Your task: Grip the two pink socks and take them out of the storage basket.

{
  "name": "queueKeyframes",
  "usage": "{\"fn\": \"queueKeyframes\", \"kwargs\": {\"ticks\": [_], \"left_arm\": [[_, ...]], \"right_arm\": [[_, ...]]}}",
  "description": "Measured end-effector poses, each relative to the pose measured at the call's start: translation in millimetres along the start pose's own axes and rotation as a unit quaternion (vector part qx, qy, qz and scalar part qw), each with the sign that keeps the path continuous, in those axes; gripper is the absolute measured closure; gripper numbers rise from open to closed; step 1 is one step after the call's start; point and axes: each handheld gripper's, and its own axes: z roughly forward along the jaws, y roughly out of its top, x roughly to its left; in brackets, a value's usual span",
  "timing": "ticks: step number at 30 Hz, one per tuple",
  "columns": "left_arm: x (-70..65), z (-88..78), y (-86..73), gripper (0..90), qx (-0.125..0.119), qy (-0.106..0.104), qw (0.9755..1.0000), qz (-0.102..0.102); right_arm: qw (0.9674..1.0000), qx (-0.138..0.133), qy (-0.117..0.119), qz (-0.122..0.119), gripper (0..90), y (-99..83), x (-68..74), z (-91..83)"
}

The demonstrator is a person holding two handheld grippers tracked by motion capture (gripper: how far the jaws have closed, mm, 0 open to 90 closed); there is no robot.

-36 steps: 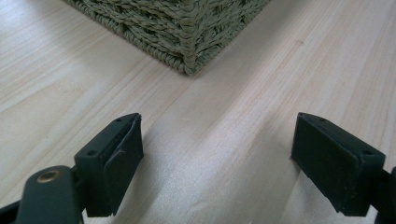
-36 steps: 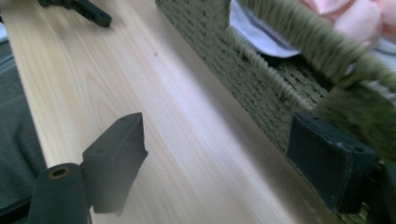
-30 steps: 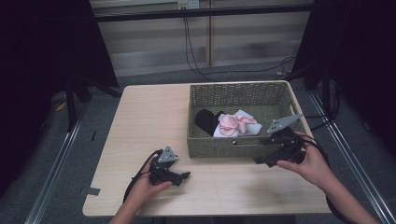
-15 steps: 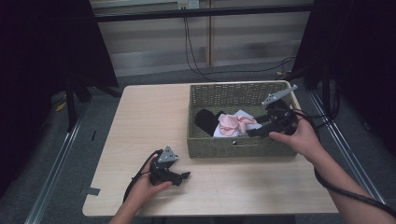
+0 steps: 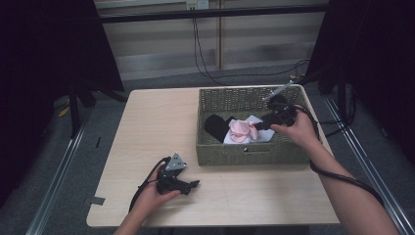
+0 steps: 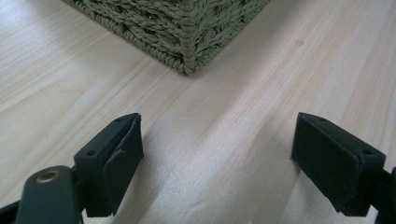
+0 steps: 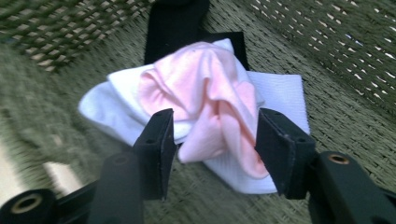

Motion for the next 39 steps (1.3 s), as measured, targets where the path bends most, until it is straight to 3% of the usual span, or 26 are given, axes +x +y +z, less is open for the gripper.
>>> {"fn": "queueKeyframes", "kwargs": {"ticks": [5,9,16,20,21,27,34,39], "left_arm": [[0.1,0.1,0.1,15.8,0.0,-0.001,1.0,0.001],[0.0,0.4,0.0,15.5,-0.001,-0.003,1.0,0.001],[0.0,0.8,0.0,15.4,-0.003,-0.005,1.0,0.001],[-0.1,0.8,-0.1,15.4,-0.002,-0.006,1.0,0.0],[-0.1,0.8,-0.1,15.4,-0.002,-0.006,1.0,0.0],[0.4,0.5,0.1,15.3,0.0,-0.006,1.0,0.004],[0.2,0.9,0.1,15.3,-0.002,-0.006,1.0,0.002],[0.1,0.8,0.1,15.3,-0.002,-0.006,1.0,0.001]], "right_arm": [[0.9999,0.007,-0.01,0.004,55.7,4.3,-5.5,8.0],[0.9992,0.036,-0.017,-0.003,58.5,6.9,-10.6,22.0],[0.9988,0.048,-0.012,0.002,64.3,6.7,-15.0,35.7],[0.9984,0.056,-0.004,0.001,82.1,4.7,-15.3,43.8],[0.9984,0.056,-0.004,0.001,82.1,4.7,-15.3,43.8],[0.9988,0.049,0.0,0.002,84.8,5.8,-17.0,34.9],[0.9998,0.016,0.002,0.007,84.8,14.6,-23.3,7.5],[0.9999,0.009,0.006,0.011,84.8,19.0,-24.0,-2.9]]}}
